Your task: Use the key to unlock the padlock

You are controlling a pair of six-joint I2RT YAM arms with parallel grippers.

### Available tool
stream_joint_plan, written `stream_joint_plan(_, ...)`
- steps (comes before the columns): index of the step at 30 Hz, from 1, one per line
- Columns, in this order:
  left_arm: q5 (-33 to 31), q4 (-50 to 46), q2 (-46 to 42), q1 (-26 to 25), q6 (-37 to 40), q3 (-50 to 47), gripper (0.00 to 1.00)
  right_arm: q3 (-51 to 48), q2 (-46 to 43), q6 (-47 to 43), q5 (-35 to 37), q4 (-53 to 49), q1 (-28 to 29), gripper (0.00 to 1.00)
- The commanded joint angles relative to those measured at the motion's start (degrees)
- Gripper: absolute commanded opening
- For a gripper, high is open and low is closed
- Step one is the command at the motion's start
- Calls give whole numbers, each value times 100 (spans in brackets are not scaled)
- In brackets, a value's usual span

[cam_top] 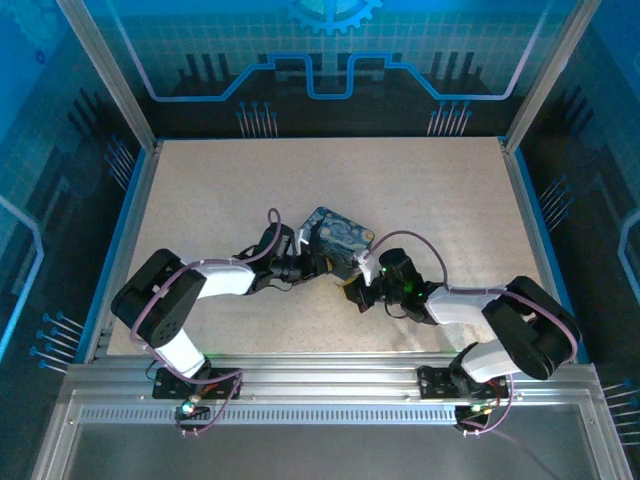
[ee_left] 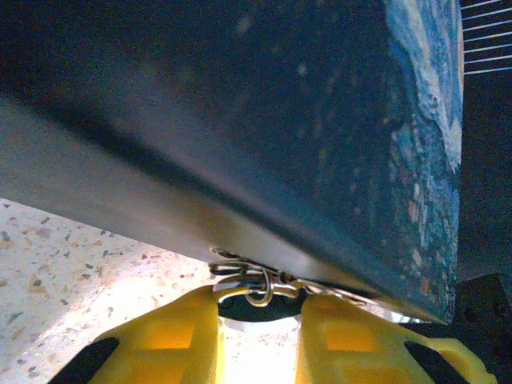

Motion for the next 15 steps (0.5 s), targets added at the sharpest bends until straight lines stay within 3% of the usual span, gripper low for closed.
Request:
stream_joint_plan(1, 229, 70, -252, -20, -115, 136, 23, -49, 81, -156, 269, 163, 61, 0)
stream_joint_plan(15, 264, 111, -306, -32, -215, 91, 23, 51, 132, -204, 634, 415, 148, 0)
